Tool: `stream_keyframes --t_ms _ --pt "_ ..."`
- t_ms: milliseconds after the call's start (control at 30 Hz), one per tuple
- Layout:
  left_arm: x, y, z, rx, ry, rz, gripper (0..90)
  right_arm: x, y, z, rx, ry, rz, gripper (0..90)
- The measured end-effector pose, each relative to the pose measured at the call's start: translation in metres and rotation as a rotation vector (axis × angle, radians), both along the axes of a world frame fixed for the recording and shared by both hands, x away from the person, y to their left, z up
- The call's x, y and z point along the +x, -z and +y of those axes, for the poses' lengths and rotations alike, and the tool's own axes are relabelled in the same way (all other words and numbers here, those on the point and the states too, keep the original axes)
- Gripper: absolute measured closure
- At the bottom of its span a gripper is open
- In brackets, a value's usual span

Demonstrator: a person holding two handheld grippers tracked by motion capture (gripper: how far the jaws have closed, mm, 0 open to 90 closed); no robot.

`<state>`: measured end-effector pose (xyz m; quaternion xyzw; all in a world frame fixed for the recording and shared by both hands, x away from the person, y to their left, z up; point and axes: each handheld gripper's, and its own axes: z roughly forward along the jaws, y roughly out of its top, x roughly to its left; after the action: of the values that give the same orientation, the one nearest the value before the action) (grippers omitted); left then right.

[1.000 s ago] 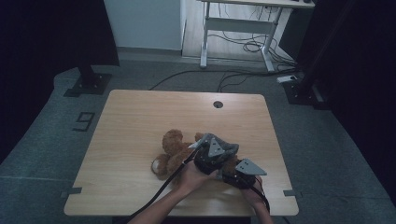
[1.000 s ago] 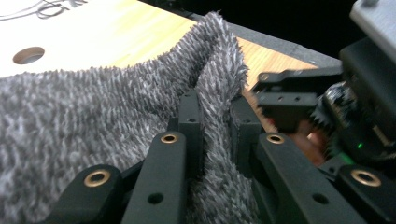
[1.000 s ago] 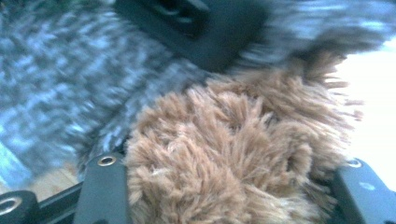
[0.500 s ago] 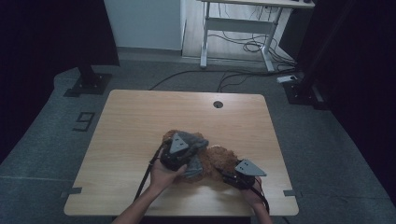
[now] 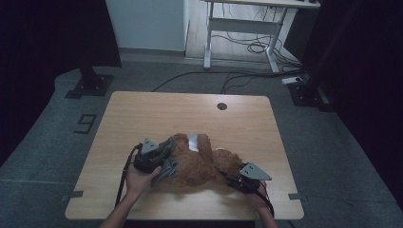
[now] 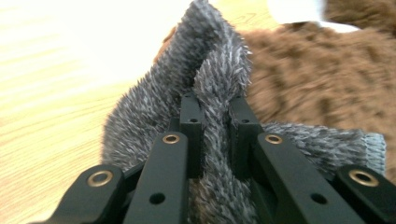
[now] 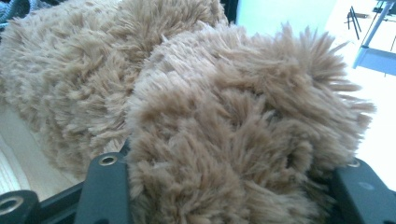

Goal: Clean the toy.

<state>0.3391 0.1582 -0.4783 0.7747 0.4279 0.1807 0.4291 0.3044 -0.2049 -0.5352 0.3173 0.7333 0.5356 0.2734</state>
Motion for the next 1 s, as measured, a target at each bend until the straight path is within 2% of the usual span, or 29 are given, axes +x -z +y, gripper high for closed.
stream_keyframes --t_ms 133,167,200,233,267,300,367,433,467,533,667,700,800,833,900,933,967,1000 --pt "-0.003 -0.020 -0.015 -0.015 0.032 -0.043 79.6 0.000 0.000 -0.001 -0.001 -0.002 0.001 41.5" --pt "-0.003 -0.020 -0.015 -0.015 0.032 -0.043 79.6 0.000 0.000 -0.001 -0.001 -0.002 0.001 41.5" --pt "-0.003 -0.025 -0.021 -0.017 0.046 -0.055 79.6 0.000 0.000 -0.001 -0.001 -0.003 0.001 41.4" --pt "-0.003 -0.035 -0.037 -0.028 0.084 -0.074 79.5 0.000 0.000 -0.001 0.000 -0.004 0.000 41.4" --pt "-0.003 -0.035 -0.037 -0.028 0.084 -0.074 79.5 0.000 0.000 -0.001 0.000 -0.004 0.000 41.4" --pt "-0.003 -0.042 -0.057 -0.023 0.123 -0.082 79.5 0.000 0.000 -0.001 0.001 -0.004 0.000 41.5" --pt "-0.003 -0.047 -0.081 -0.026 0.173 -0.083 79.5 0.001 0.000 -0.001 0.004 -0.005 0.000 41.4" --pt "-0.003 -0.050 -0.107 -0.012 0.221 -0.087 79.4 0.001 0.000 -0.001 0.006 -0.006 -0.001 41.5" --pt "-0.003 -0.050 -0.107 -0.012 0.221 -0.087 79.4 0.001 0.000 -0.001 0.006 -0.006 -0.001 41.5" --pt "-0.003 -0.051 -0.134 0.004 0.266 -0.089 79.5 0.000 0.000 -0.002 0.003 -0.007 -0.002 41.4" --pt "-0.002 -0.046 -0.181 0.029 0.337 -0.060 79.4 -0.001 0.002 -0.002 0.003 -0.005 -0.010 41.4" --pt "0.000 -0.037 -0.198 0.070 0.356 -0.041 79.4 -0.002 0.002 -0.002 0.002 -0.007 -0.013 41.4" --pt "0.002 -0.030 -0.203 0.086 0.349 -0.047 79.2 -0.001 0.003 -0.004 0.001 -0.002 -0.003 41.3" --pt "0.004 -0.029 -0.196 0.071 0.344 -0.039 79.2 -0.001 0.004 -0.004 0.004 -0.005 -0.004 41.4" --pt "0.004 -0.029 -0.191 0.078 0.336 -0.046 79.2 -0.002 0.003 -0.003 -0.004 -0.006 -0.008 41.4" --pt "0.006 -0.028 -0.178 0.084 0.297 -0.051 79.1 -0.002 0.003 -0.002 -0.005 -0.003 -0.007 41.4" --pt "0.006 -0.028 -0.178 0.084 0.297 -0.051 79.1 -0.001 0.003 -0.003 -0.001 -0.004 -0.006 41.4" --pt "0.008 -0.027 -0.170 0.083 0.278 -0.046 79.1 -0.001 0.003 -0.003 0.005 -0.005 -0.004 41.4"
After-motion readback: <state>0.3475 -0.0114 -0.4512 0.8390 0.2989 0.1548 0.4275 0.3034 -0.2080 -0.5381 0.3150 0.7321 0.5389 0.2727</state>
